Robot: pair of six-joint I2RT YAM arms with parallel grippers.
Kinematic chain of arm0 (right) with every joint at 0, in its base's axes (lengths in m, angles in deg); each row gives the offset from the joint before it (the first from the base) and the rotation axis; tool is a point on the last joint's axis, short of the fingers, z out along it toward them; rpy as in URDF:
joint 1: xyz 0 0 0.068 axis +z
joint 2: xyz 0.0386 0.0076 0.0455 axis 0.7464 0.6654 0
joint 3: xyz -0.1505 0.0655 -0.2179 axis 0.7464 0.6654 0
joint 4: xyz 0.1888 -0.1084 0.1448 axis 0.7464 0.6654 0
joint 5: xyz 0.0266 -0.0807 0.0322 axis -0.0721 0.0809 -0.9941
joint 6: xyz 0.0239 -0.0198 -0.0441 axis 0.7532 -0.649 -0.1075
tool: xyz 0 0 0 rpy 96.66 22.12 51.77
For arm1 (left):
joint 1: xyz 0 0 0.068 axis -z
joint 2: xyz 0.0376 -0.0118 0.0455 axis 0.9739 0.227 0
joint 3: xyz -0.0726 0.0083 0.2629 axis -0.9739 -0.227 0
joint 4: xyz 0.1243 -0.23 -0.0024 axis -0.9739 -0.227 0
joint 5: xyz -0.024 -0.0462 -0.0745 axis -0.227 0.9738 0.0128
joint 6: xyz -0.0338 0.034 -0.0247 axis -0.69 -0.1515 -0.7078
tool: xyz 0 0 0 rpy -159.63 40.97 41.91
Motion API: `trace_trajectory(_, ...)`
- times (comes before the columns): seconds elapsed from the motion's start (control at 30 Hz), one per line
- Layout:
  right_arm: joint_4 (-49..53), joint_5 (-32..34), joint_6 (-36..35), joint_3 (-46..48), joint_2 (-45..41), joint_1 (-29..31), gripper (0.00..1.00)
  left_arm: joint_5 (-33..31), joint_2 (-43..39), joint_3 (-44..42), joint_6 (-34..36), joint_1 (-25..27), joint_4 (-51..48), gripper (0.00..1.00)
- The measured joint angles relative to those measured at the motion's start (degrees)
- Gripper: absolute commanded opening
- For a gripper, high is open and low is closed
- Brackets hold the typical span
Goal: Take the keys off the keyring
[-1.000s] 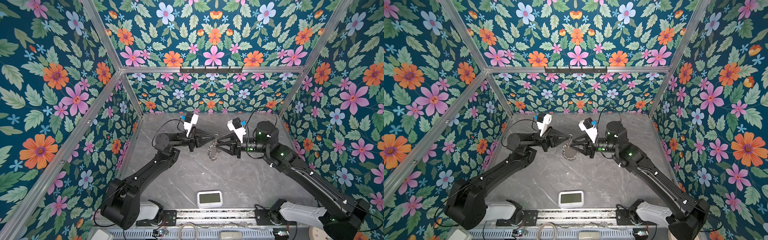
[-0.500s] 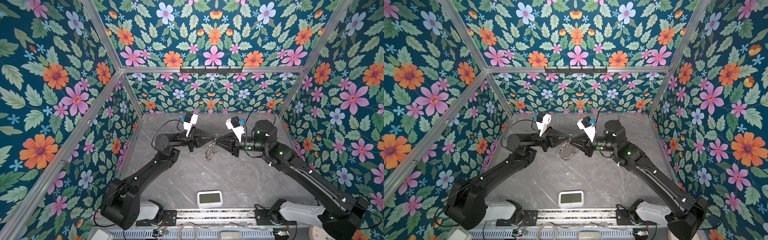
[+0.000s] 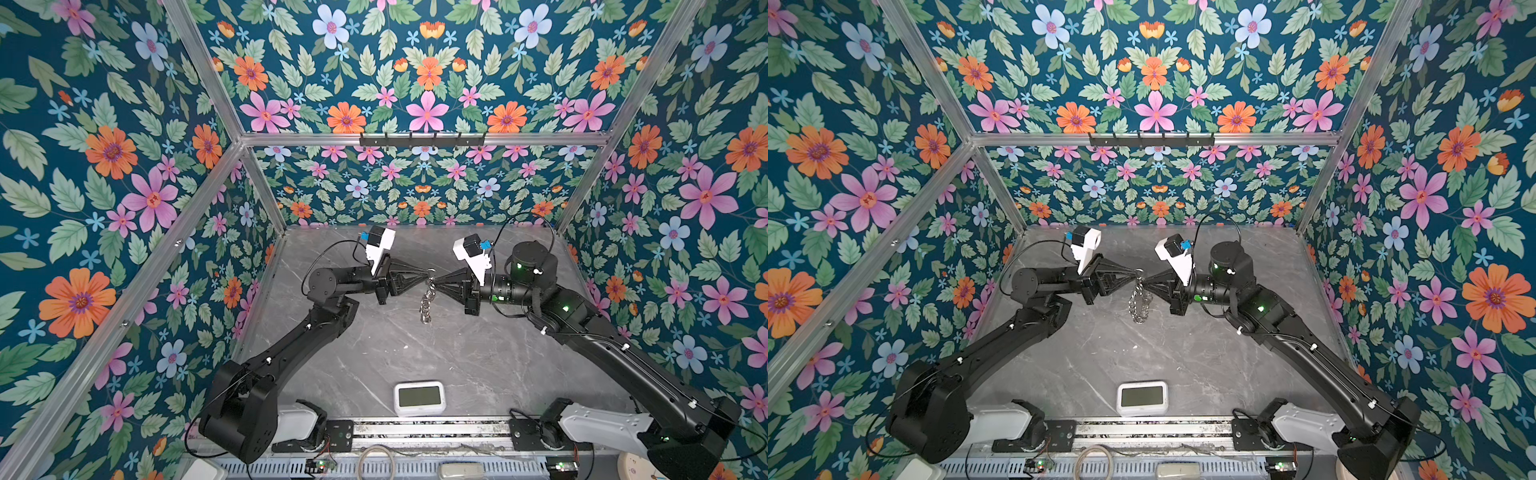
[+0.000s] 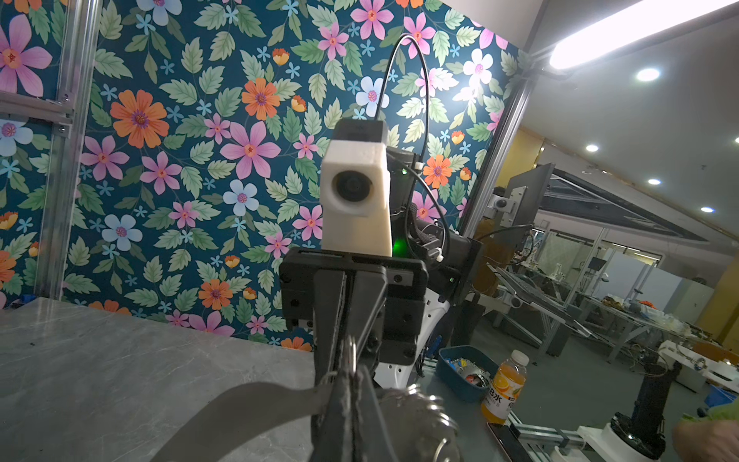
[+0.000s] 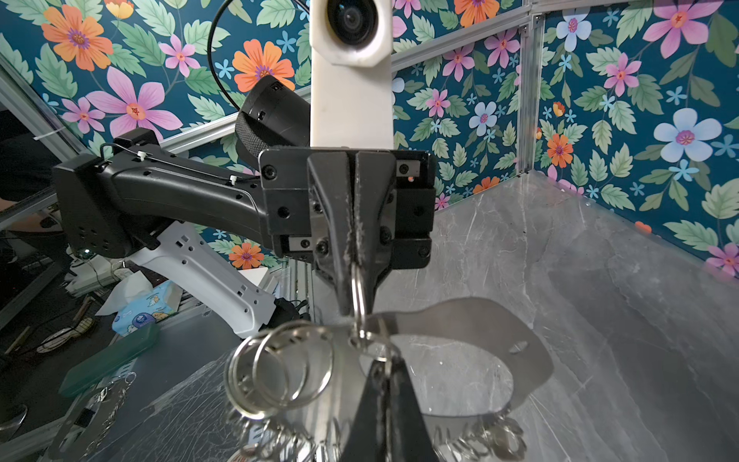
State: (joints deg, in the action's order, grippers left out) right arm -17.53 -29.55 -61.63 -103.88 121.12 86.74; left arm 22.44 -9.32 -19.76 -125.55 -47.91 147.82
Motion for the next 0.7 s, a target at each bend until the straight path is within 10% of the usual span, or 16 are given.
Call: trace_trajectory(0.7,6.2,5.3,-1.6,0.1,-3.4,1.2,0.00,-2.6,-4.2,0.3,13.3,0.0,-17.8,0.00)
